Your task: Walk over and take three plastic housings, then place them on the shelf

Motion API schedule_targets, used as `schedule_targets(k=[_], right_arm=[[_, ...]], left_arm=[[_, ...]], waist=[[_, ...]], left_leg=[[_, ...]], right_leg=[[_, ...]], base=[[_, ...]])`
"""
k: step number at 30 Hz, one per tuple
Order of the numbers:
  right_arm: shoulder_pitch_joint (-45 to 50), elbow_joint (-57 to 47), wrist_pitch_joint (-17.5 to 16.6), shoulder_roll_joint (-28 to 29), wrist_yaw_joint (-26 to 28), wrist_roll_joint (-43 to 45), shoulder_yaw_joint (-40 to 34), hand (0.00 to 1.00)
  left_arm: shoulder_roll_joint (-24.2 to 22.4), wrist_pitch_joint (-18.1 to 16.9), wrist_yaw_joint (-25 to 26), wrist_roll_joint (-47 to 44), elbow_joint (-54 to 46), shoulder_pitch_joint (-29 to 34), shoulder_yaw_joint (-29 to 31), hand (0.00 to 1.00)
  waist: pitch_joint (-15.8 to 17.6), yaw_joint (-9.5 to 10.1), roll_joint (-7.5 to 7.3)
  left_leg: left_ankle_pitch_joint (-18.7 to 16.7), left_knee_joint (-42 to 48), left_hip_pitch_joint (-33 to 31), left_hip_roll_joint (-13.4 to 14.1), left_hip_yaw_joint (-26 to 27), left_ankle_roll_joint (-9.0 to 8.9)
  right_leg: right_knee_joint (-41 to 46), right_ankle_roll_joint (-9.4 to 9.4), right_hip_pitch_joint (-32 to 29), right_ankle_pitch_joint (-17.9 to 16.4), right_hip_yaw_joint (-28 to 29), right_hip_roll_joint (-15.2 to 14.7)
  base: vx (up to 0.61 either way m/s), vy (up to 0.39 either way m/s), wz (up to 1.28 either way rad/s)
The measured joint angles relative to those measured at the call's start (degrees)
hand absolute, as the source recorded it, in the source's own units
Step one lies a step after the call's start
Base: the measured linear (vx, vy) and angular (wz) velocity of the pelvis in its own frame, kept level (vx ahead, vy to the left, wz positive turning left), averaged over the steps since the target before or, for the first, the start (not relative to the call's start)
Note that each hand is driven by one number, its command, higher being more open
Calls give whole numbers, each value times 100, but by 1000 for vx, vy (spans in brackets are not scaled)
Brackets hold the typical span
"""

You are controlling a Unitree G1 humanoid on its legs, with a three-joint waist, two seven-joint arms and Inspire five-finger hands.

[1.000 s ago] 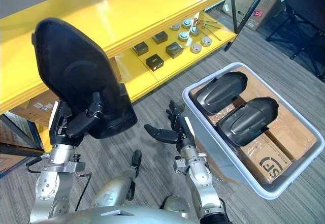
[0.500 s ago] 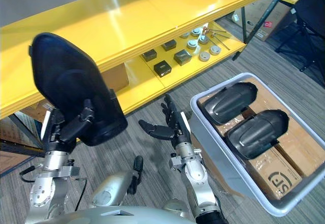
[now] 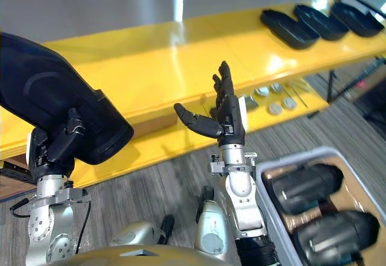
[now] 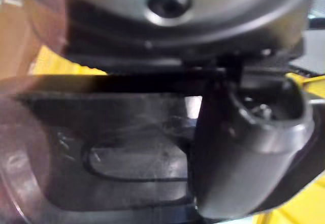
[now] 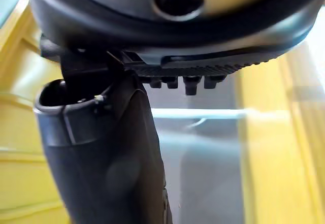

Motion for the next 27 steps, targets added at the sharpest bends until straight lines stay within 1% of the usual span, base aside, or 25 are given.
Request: schedule_targets(k=[1, 2, 3, 4, 5, 6, 7, 8, 9, 10, 11, 12, 13, 14, 15, 16, 17, 18, 19, 21, 22, 24, 25, 26, 27], right_arm=[[-48, -94, -98, -25, -3, 4, -17, 100], [-139, -96, -180, -43, 11, 3, -5, 100], [-304, -94, -221, -116, 25, 7, -2, 100], [-684, -80, -240, -422, 134, 176, -9, 100], [-798, -94, -242, -514, 266, 400, -14, 100], [-843, -118, -257, -564, 323, 523, -46, 100], [-886, -144, -283, -610, 374, 673, -185, 100], [-885, -144, -249, -697, 499, 858, -430, 100], [-861, -149, -225, -728, 621, 1012, -662, 100], [-854, -156, -224, -729, 675, 1107, -783, 100], [-854, -212, -221, -728, 749, 1244, -1021, 100], [-836, -339, -205, -722, 758, 1365, -1216, 100], [-830, -403, -204, -715, 751, 1376, -1312, 100], [-813, -470, -199, -698, 722, 1377, -1445, 100], [-701, -529, -171, -694, 657, 1360, -1540, 100], [-640, -549, -161, -710, 587, 1335, -1543, 100], [-499, -545, -136, -558, 477, 1333, -1506, 100], [-355, -557, -100, -511, 441, 1336, -1472, 100], [-248, -580, 2, -455, 431, 1339, -1472, 100], [-123, -657, 75, -355, 424, 1343, -1484, 100], [118, -828, 140, -260, 420, 1346, -1546, 100], [324, -942, 224, -191, 435, 1346, -1593, 100], [449, -994, 294, -183, 455, 1347, -1600, 100], [529, -996, 341, -183, 492, 1346, -1620, 100], [560, -996, 370, -183, 509, 1346, -1635, 100]], left_arm=[[64, -112, 26, -17, -44, 50, 62, 0], [101, -154, 55, -35, -68, 98, 170, 0], [97, -213, 106, -63, -56, 115, 284, 0], [-88, -228, 215, -255, -36, 221, 419, 0], [-125, -229, 230, -305, -36, 371, 506, 0], [-124, -229, 230, -307, -38, 430, 543, 0], [-112, -225, 220, -300, -32, 408, 572, 0], [-192, -202, 177, -282, -20, 380, 466, 0], [-243, -181, 77, -271, -14, 338, 401, 0], [-240, -180, 18, -270, -13, 294, 379, 0], [-230, -180, -106, -243, -14, 139, 327, 0], [-228, -181, -218, -176, -19, -67, 247, 0], [-227, -181, -287, -177, -30, -174, 194, 0], [-213, -182, -397, -175, -80, -332, 43, 0], [-178, -176, -519, -173, -146, -452, -175, 0], [-158, -165, -585, -157, -245, -452, -288, 0], [-10, -134, -743, -159, -337, -519, -400, 0], [165, 13, -822, -157, -418, -615, -550, 0], [296, 162, -982, -155, -475, -674, -590, 0], [362, 308, -1132, -151, -564, -675, -609, 0], [400, 451, -1340, -144, -601, -677, -669, 0], [473, 648, -1546, -90, -624, -680, -707, 0], [540, 808, -1642, 31, -626, -695, -777, 0], [612, 1023, -1703, 45, -626, -731, -897, 0], [656, 1131, -1706, 48, -624, -760, -957, 0]], waist=[[-65, 57, -76], [-174, 155, -215], [-272, 241, -342], [-367, 332, -111], [-482, 351, 35], [-526, 331, 91], [-535, 273, 110], [-555, 167, 204], [-549, 155, 229], [-548, 165, 222], [-551, 156, 227], [-561, 141, 239], [-568, 111, 251], [-568, -2, 254], [-631, -74, 350], [-682, -103, 429], [-696, -159, 244], [-695, -200, 185], [-704, -267, 138], [-712, -317, 107], [-724, -326, 84], [-752, -346, 36], [-776, -377, -4], [-785, -459, -30], [-787, -498, -33]], left_leg=[[-416, 175, 18, 72, 184, 134], [-644, 273, 10, 201, 551, 36], [-805, 396, 22, 256, 751, -21], [-1181, 690, 31, 584, 785, -128], [-1281, 693, 99, 795, 841, -183], [-1213, 845, 104, 905, 915, -253], [-1191, 1428, -132, 977, 1077, -282], [-1075, 2368, -528, 1126, 1259, -483], [-918, 3116, -899, 1290, 1549, -653], [-962, 3170, -971, 1381, 1687, -653], [-1061, 2944, -1115, 1517, 1822, -701], [-1056, 2268, -1223, 1595, 1926, -731], [-1010, 1853, -1276, 1603, 1949, -784], [-699, 933, -1268, 1598, 2005, -831], [167, 4, -1159, 1601, 2026, -834], [945, -309, -1116, 1672, 2014, -917], [972, -479, -910, 1508, 2158, -825], [1040, -847, -642, 1382, 2255, -736], [1127, -1177, -413, 1276, 2331, -685], [1162, -1380, -277, 1208, 2360, -651], [1165, -1491, -208, 1175, 2417, -646], [1165, -1576, -183, 1172, 2452, -646], [1174, -1652, -170, 1176, 2490, -657], [1192, -1704, -166, 1177, 2511, -663], [1204, -1746, -148, 1177, 2527, -660]], right_leg=[[0, -52, 241, -31, -89, -15], [-279, -114, 534, -74, -103, 8], [-681, -185, 795, 8, -60, 85], [-818, -198, 1024, 220, -132, 376], [-981, -212, 1159, 212, -213, 552], [-1111, -266, 1271, 245, -288, 636], [-1224, -475, 1392, 438, -361, 689], [-1382, -551, 1663, 423, -503, 759], [-1574, -532, 1961, 440, -586, 773], [-1685, -538, 2101, 435, -586, 763], [-1869, -534, 2301, 438, -615, 718], [-1961, -532, 2380, 437, -638, 628], [-1976, -530, 2386, 438, -652, 562], [-1978, -522, 2412, 435, -684, 436], [-1936, -369, 2462, 391, -705, 381], [-1872, -228, 2473, 296, -688, 393], [-1753, -53, 2501, 138, -603, 175], [-1639, -42, 2491, 142, -588, 36], [-1592, 3, 2507, 170, -598, -61], [-1594, 55, 2541, 203, -616, -118], [-1595, 120, 2543, 245, -637, -149], [-1599, 139, 2509, 260, -658, -152], [-1606, 144, 2472, 263, -686, -150], [-1619, 148, 2449, 265, -700, -150], [-1623, 156, 2440, 270, -699, -150]], base=[[197, -163, 71], [274, -266, 59], [294, -285, 20], [376, -306, 1], [333, -209, -3], [356, -179, 23], [355, -166, 59], [447, -156, 64], [306, -89, 39], [407, -79, 6], [367, -52, -3], [428, -38, 2], [300, 70, 6], [274, 134, 6], [272, 168, -3], [325, 204, -19], [309, 202, -26], [286, 187, -25], [183, 144, -13], [129, 97, -5], [107, 71, -4], [79, 39, -7], [42, -6, -8], [31, -12, -9], [14, -9, -9]])
